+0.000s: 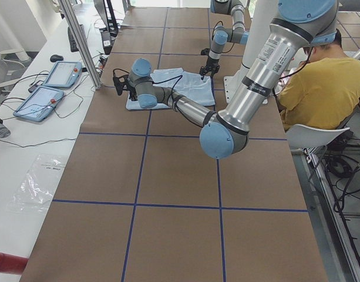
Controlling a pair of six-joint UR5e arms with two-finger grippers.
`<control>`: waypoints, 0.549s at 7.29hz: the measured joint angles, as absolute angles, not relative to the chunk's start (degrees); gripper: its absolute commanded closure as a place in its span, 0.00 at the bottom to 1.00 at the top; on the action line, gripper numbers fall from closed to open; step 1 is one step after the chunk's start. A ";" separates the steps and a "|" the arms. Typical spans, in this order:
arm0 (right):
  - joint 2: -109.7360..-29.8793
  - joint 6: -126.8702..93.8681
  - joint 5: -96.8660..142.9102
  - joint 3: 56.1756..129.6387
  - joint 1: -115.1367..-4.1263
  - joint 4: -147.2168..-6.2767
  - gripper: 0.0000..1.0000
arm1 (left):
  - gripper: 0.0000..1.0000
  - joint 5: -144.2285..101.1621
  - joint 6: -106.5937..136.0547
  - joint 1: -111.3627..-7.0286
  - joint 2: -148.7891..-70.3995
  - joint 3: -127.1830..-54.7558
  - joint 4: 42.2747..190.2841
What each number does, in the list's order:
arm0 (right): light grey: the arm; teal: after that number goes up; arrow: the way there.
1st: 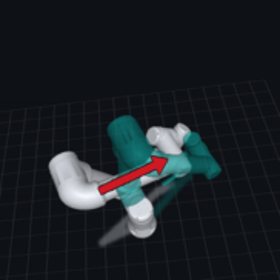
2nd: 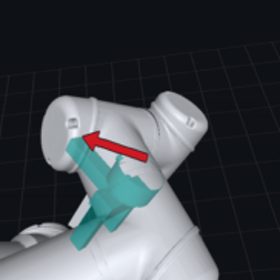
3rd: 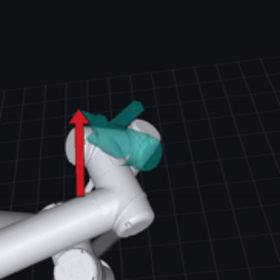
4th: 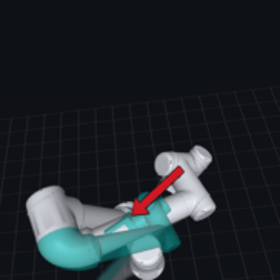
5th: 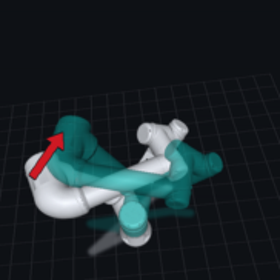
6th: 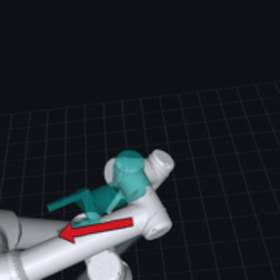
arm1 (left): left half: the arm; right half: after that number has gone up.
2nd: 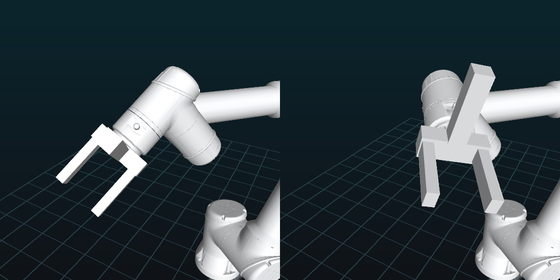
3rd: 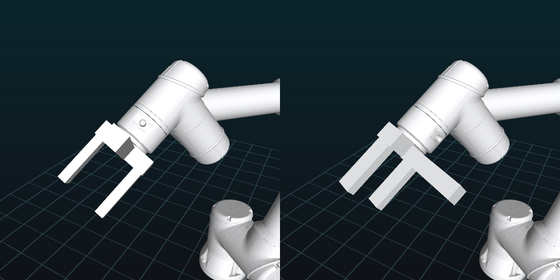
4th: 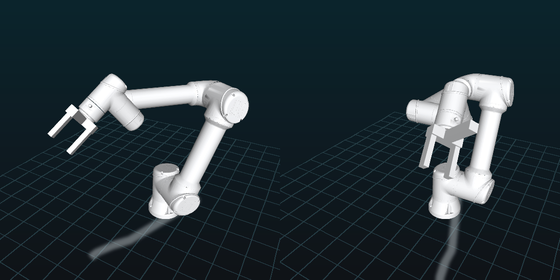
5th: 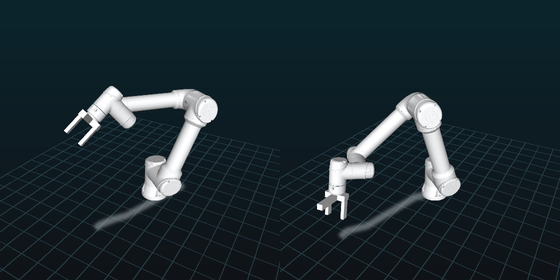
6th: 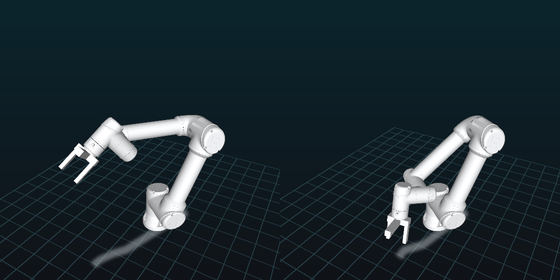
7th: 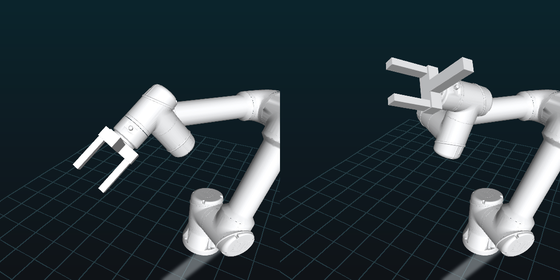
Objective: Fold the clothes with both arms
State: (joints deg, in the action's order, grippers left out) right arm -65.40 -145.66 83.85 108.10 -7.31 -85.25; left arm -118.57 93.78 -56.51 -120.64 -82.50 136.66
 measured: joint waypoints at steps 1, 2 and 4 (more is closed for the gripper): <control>-65.24 -145.69 83.87 108.29 -7.45 -85.41 1.00 | 0.47 -118.57 93.78 -56.51 -120.61 -82.52 136.67; -65.09 -145.67 83.90 108.56 -7.64 -85.45 1.00 | 0.47 -118.57 93.78 -56.51 -120.60 -82.52 136.67; -65.05 -145.51 83.99 108.77 -7.77 -85.47 1.00 | 0.47 -118.62 93.78 -56.51 -120.59 -82.53 136.67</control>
State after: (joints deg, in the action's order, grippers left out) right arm -65.05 -145.51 83.99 108.77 -7.77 -85.47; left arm -118.62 93.78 -56.51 -120.59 -82.53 136.67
